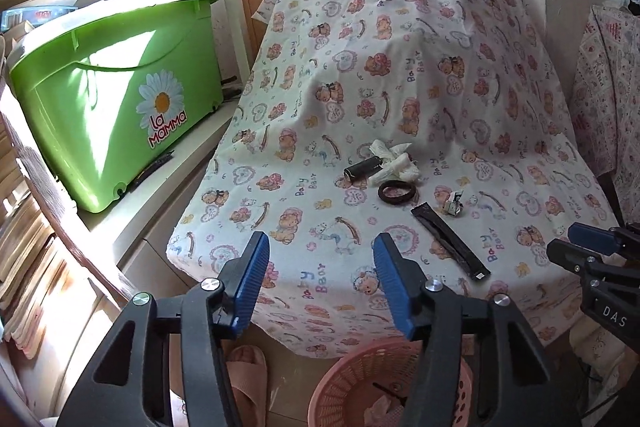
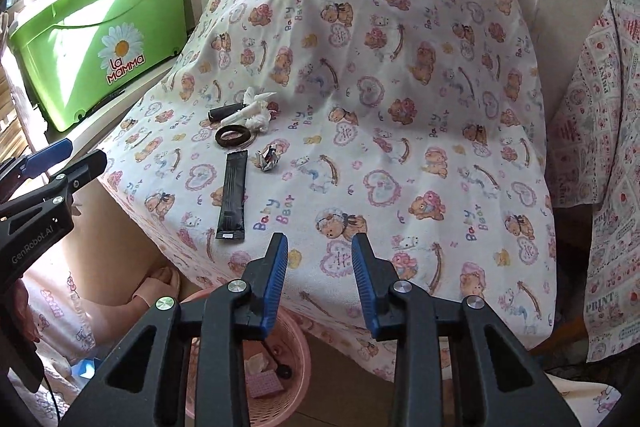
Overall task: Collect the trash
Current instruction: 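Move both tools back up to the chair toward the black strap, then close the left gripper on the black strap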
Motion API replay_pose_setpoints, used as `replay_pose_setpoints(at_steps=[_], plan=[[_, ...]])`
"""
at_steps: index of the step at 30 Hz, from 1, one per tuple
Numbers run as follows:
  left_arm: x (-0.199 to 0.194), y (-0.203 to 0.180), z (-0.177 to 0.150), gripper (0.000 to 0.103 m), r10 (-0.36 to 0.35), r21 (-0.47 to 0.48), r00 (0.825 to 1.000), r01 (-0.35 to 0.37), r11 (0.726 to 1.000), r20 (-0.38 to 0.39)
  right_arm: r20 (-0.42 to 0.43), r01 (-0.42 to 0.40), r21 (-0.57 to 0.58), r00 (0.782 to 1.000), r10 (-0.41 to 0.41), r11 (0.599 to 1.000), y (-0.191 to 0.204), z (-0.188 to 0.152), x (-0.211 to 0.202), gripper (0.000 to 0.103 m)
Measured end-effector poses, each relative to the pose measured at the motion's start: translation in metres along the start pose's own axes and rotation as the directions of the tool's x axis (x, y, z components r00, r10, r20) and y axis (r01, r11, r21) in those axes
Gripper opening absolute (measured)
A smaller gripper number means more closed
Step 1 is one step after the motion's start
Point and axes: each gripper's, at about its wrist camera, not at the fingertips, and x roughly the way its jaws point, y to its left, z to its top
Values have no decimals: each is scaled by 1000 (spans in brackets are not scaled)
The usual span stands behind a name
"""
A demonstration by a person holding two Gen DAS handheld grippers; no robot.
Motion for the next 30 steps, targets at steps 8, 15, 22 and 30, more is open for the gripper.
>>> replay_pose_setpoints(at_steps=[8,15,22,30], plan=[[-4,8,24,73,-27,-118,1000,27,993,3,5,-9,25,1000,9,1000,-12,8,1,36],[-5,3,30,94,-8,-141,999,14,990,40,-12,4,56,1000,-4,998,-22,12,10,37],[24,-11,21,94,-39,-168,997,27,985,-67,-11,6,88,1000,-5,996,-30,17,15,50],[54,-51,9,78,-50,-136,984,26,990,-173,-25,-48,130,998,52,990,-39,25,19,51]])
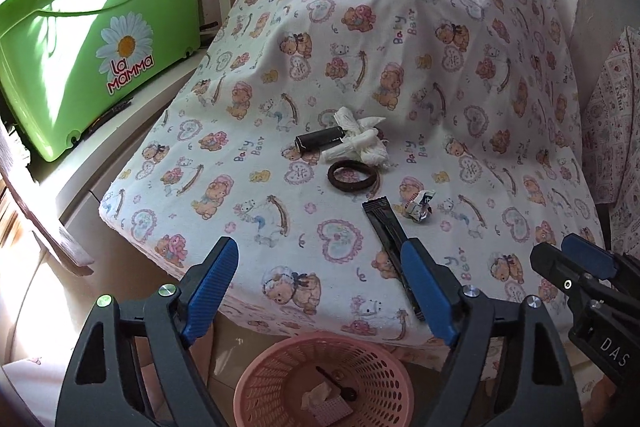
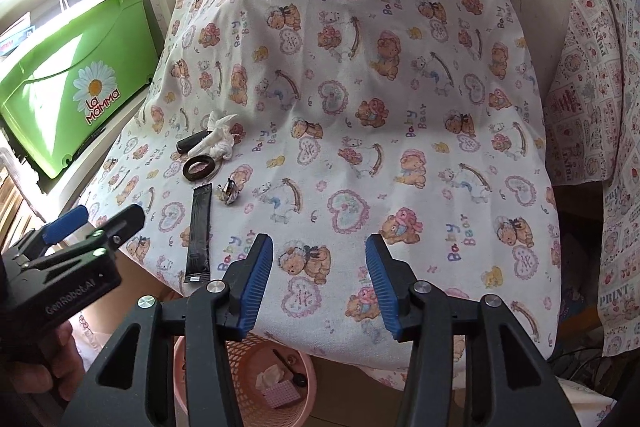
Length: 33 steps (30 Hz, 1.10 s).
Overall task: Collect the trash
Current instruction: 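Close the left gripper on the black strap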
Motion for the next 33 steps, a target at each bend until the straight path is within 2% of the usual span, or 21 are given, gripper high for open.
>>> replay_pose_setpoints(at_steps=[3,6,11,15,17,20,25,30,31,33], plan=[[9,-6,-3,71,-5,-22,1000,4,1000,-31,29,6,-20,1000,-6,1000,3,4,-4,52],[17,-7,-4,69,30,-62,998,-34,998,-64,32,0,-6,999,1,1000,-1,7,-5,54],[28,-7,-6,66,-29,-130,992,13,991,-122,37,21,4,999,-21,1000,-6,8,-5,54],[29,-16,-7,75,-31,-103,994,21,994,-102,50,36,22,998,-37,999,-10,9,-8,54],[29,-23,-6,76,5,-78,996,-12,997,-85,57,33,30,998,-35,999,-11,9,-10,54],[26,-34,-5,82,22,-27,998,-24,999,-50,65,55,30,996,-56,998,-12,8,-11,54],[31,-49,-8,83,82,47,996,-81,996,-31,60,62,45,996,-64,997,-16,7,-10,54],[35,-47,-11,83,85,49,996,-84,995,-16,68,63,48,996,-66,997,-18,7,-12,54],[35,-45,-11,82,83,47,996,-83,995,-12,69,63,49,995,-66,997,-18,7,-13,54],[34,-44,-12,66,83,42,997,-82,996,-2,70,63,52,995,-67,997,-18,8,-13,54]])
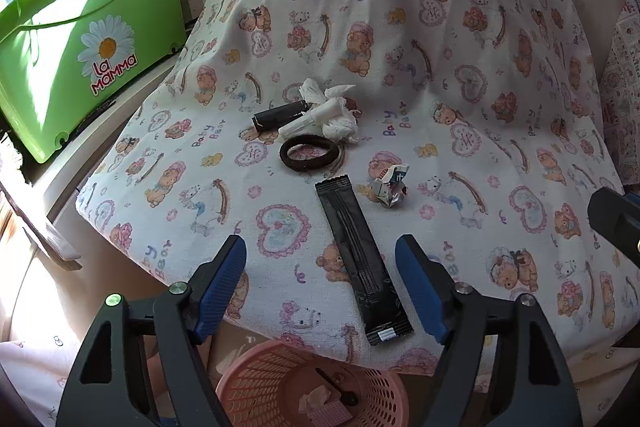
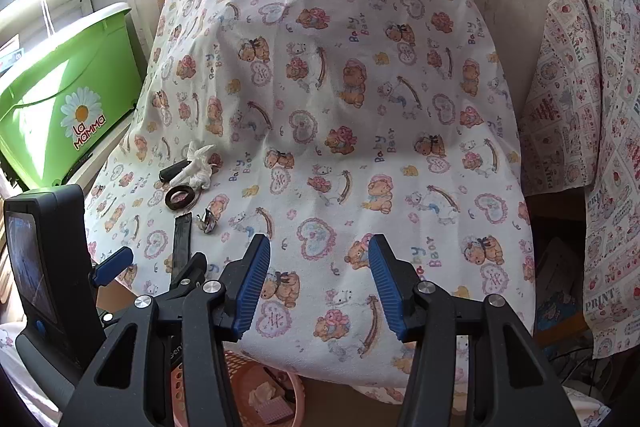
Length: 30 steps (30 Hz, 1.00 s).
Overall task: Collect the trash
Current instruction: 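Close the left gripper on the black strap, then lift the black strap with the left gripper while the right gripper reaches the foil wrapper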
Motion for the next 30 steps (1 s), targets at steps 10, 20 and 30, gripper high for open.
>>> replay_pose_setpoints(at_steps=[10,20,30], plan=[[-9,-9,2,15,4,78,1000,-5,997,11,-7,0,4,1000,0,1000,0,-1,1,54],[-25,15,15,14,-10,26,999,8,1000,49,-1,-1,9,1000,1,1000,-2,-1,0,54],[-56,56,27,14,-12,14,994,10,1000,108,14,-47,-22,999,48,999,13,2,-1,54]])
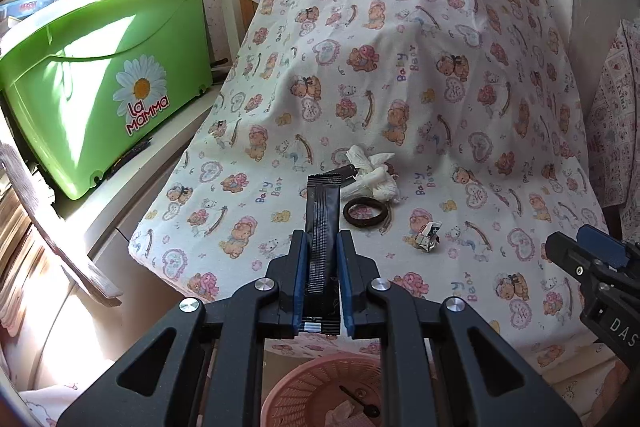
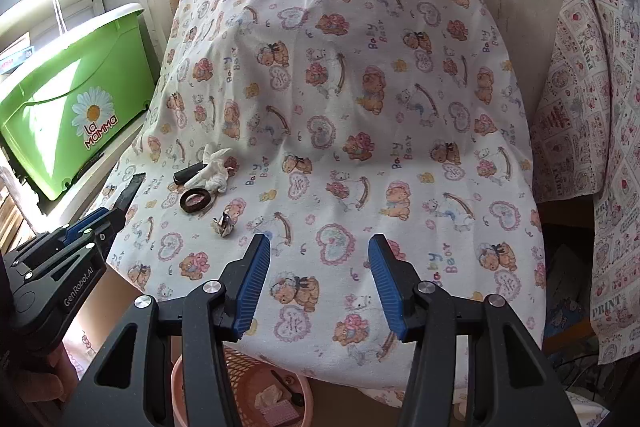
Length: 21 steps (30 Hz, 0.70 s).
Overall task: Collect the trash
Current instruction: 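Lift the black strap with the left gripper while the right gripper reaches the foil wrapper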
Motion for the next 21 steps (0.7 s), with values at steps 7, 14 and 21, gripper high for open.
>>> replay_pose_setpoints(at_steps=[7,14,21], plan=[[0,29,0,14,6,-45,1000,-6,999,6,-5,-160,-132,987,161,978,40,20,14,63],[11,48,-8,14,1,-102,1000,-4,995,-30,-73,-155,-193,987,143,969,64,16,57,64],[14,56,-9,14,-15,-136,999,9,991,-40,-113,-105,-214,990,82,971,70,5,90,64]])
